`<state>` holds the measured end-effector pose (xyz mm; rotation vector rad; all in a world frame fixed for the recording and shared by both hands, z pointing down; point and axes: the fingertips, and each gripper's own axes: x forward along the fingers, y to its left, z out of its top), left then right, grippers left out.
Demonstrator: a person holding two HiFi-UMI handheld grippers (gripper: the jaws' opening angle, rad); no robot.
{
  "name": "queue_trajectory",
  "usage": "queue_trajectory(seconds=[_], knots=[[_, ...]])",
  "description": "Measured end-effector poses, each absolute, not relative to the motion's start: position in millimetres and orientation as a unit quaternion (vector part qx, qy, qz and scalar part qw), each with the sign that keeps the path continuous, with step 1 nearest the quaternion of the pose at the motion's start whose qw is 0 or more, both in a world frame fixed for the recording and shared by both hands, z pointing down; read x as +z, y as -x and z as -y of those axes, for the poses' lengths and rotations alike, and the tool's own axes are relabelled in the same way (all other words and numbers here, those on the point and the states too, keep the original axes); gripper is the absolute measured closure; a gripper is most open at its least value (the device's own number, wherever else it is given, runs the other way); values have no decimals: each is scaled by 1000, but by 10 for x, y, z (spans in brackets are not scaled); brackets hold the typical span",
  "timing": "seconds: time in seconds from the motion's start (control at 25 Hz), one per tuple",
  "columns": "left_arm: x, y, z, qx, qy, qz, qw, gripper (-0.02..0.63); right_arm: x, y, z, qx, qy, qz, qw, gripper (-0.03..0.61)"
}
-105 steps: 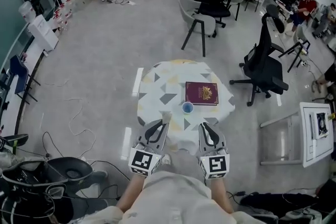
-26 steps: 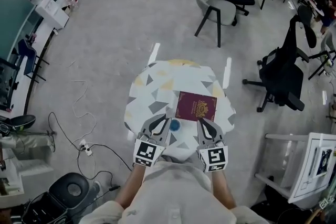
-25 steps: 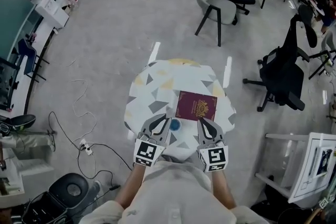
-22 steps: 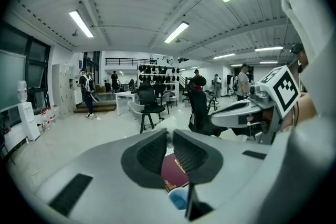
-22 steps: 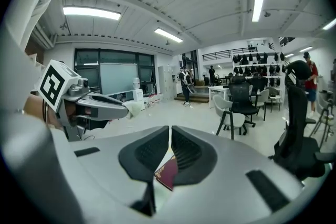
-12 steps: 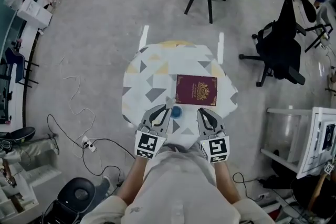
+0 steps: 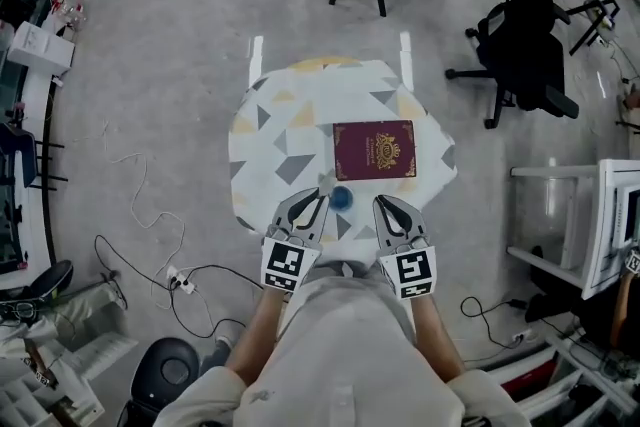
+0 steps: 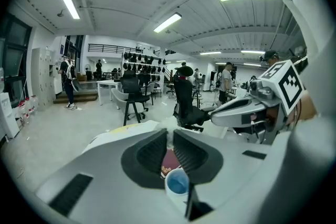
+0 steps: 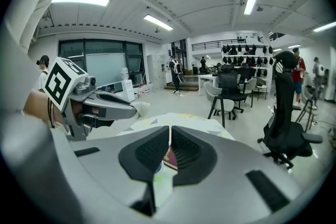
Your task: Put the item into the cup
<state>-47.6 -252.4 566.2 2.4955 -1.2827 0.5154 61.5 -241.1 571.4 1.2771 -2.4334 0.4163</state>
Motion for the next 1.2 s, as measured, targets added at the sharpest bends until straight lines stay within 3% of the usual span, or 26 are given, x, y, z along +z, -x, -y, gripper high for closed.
queue_trajectory(seconds=[1.2], knots=[[6621,303,2338,254,-873,370,191,565,6489,-541,2216,206,-448,842,218,560]])
